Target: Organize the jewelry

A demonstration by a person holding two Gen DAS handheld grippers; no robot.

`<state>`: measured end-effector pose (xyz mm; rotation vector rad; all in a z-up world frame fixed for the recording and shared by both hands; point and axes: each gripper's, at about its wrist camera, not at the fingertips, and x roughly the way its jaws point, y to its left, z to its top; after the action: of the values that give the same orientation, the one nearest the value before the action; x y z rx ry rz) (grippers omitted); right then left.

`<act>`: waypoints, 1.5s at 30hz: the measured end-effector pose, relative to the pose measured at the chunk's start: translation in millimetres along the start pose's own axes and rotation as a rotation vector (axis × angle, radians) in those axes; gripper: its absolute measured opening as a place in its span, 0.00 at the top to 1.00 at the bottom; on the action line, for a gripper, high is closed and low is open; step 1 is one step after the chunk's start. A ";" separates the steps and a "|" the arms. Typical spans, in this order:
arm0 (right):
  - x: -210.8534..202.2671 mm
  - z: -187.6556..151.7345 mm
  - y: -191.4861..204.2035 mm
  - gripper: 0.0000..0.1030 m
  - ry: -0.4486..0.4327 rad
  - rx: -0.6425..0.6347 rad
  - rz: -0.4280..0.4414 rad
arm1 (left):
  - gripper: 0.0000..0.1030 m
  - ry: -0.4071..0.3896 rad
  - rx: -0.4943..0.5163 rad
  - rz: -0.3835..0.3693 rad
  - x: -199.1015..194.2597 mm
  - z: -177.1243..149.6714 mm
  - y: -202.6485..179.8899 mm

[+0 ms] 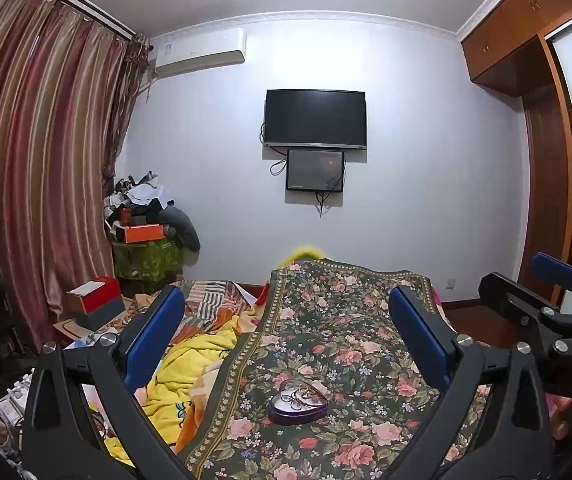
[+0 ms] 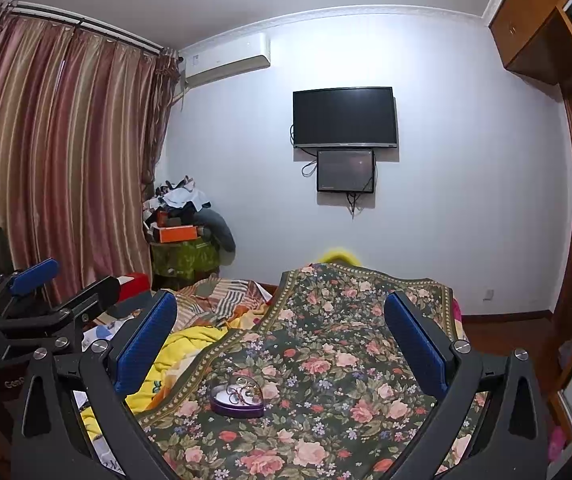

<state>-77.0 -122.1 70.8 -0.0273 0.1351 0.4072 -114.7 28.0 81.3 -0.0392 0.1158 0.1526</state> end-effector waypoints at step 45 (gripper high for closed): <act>10.1 -3.4 -10.2 0.00 0.044 0.018 -0.013 | 0.01 0.044 -0.014 -0.026 16.2 -5.0 2.8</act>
<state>-64.2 -127.7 66.1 -0.0188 0.1817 0.3927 -99.8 32.9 74.3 -0.0576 0.1576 0.1261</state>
